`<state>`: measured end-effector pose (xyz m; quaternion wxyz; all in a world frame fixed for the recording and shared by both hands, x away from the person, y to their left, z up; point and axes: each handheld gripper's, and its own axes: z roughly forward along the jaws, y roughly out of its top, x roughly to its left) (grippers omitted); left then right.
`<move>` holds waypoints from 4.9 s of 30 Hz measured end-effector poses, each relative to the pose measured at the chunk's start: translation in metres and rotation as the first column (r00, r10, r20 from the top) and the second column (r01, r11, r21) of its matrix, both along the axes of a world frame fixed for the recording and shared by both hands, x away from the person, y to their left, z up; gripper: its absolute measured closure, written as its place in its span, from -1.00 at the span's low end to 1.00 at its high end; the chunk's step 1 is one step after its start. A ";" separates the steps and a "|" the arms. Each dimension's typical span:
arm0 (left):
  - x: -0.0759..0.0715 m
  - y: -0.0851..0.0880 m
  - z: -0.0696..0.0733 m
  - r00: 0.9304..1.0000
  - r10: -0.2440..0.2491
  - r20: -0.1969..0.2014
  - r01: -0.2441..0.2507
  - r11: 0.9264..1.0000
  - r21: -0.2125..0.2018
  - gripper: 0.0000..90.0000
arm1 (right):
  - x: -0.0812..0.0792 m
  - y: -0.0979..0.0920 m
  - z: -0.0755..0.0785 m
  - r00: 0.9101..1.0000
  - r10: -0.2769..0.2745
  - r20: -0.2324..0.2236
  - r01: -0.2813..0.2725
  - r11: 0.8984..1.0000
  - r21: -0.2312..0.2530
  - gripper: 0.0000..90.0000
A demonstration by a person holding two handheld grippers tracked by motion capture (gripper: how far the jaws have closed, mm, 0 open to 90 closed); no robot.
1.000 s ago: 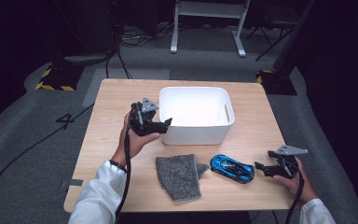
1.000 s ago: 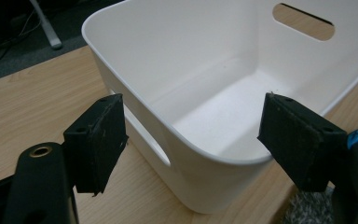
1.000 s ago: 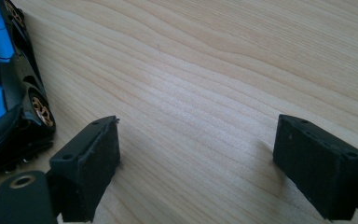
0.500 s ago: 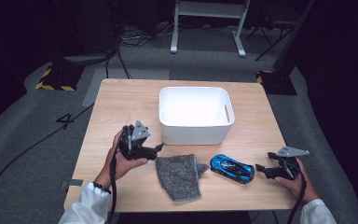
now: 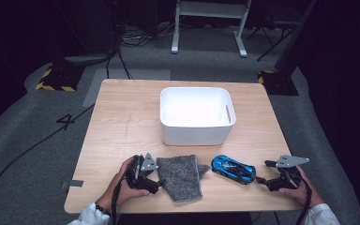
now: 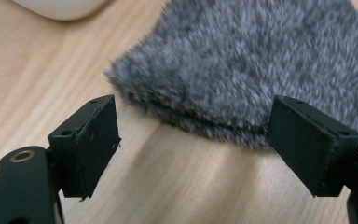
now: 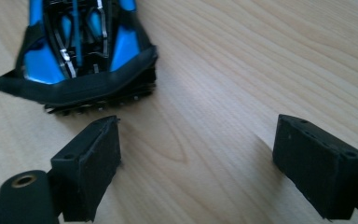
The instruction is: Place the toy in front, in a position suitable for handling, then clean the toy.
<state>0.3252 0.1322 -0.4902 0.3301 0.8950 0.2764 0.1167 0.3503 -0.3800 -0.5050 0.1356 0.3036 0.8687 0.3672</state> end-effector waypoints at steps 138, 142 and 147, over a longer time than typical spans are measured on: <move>0.008 -0.050 -0.013 0.991 -0.124 0.058 0.125 0.992 -0.021 -0.68 | 0.001 0.090 0.033 0.946 0.321 0.033 -0.317 0.944 -0.090 -0.58; 0.008 -0.048 -0.014 0.989 -0.130 0.068 0.132 0.991 -0.026 -0.68 | 0.001 0.099 0.032 0.941 0.338 0.014 -0.334 0.935 -0.120 -0.58; 0.008 -0.043 -0.008 0.992 -0.104 0.073 0.107 0.994 -0.037 -0.61 | 0.004 0.110 0.032 0.942 0.336 0.001 -0.332 0.931 -0.149 -0.56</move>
